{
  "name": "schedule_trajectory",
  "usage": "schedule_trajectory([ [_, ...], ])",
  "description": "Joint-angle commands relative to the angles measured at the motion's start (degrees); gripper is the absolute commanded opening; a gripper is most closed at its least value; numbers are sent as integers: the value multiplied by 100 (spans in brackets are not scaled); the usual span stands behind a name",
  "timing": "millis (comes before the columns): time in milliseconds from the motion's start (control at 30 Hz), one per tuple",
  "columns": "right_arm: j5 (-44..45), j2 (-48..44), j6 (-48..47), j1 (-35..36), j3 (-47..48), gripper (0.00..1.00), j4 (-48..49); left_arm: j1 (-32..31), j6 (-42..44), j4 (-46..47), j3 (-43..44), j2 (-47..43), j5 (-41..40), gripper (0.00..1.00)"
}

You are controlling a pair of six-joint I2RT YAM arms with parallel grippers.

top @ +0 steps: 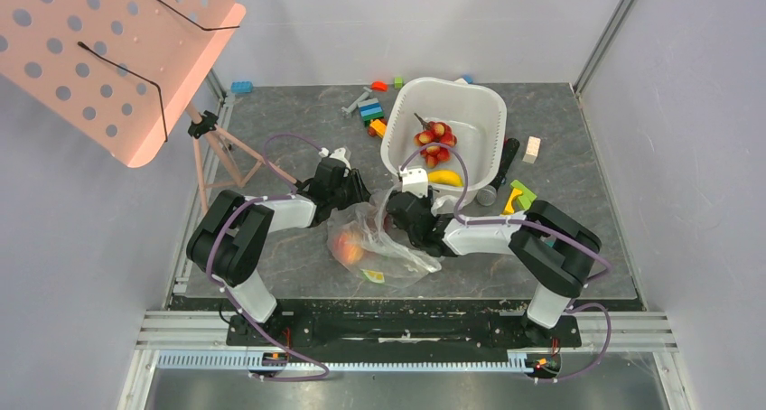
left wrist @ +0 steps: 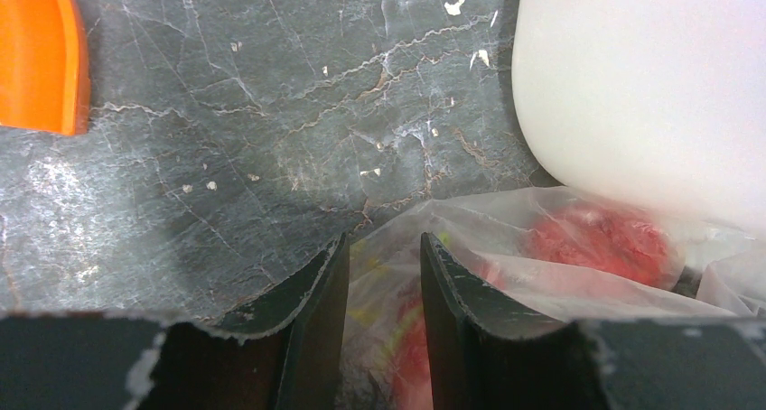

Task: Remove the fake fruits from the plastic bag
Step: Take out the fake fruit from the plastic bag.

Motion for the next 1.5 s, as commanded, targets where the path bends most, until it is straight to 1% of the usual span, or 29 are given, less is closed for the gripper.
schedule_trajectory([
  [0, 267, -4, -291, -34, 20, 54, 467, -31, -24, 127, 101, 4, 40, 42],
  [100, 189, -194, -335, -36, -108, 48, 464, -31, -28, 138, 114, 14, 48, 42],
  [300, -312, -944, -348, -26, -573, 46, 354, -31, -15, 139, 117, 27, 39, 42],
  [367, -549, -1218, -361, -25, -702, 46, 181, -31, -17, 141, 118, 31, 37, 42],
  [633, -1949, -2322, -686, -25, -1120, 46, -339, -35, -15, 137, 119, 37, 47, 42],
  [767, -2447, -2756, -838, -25, -1100, 46, -731, -31, -14, 136, 126, 40, 36, 42],
  [867, -2705, -3160, -892, -24, -1135, 47, -860, -35, -15, 137, 119, 28, 33, 42],
  [900, -2766, -3289, -905, -22, -1150, 47, -1074, -31, -13, 140, 112, 29, 33, 42],
  [1067, -3204, -3871, -1067, -25, -1226, 48, -1414, -32, -15, 135, 118, 33, 43, 42],
  [1200, -3345, -4311, -1099, -22, -1280, 49, -1665, -31, -24, 137, 109, 24, 46, 42],
  [1367, -3681, -4760, -1216, -25, -1394, 52, -1661, -35, -35, 134, 111, 34, 68, 42],
  [1467, -3770, -4840, -1311, -25, -1481, 52, -1647, -31, -35, 142, 111, 35, 64, 42],
])
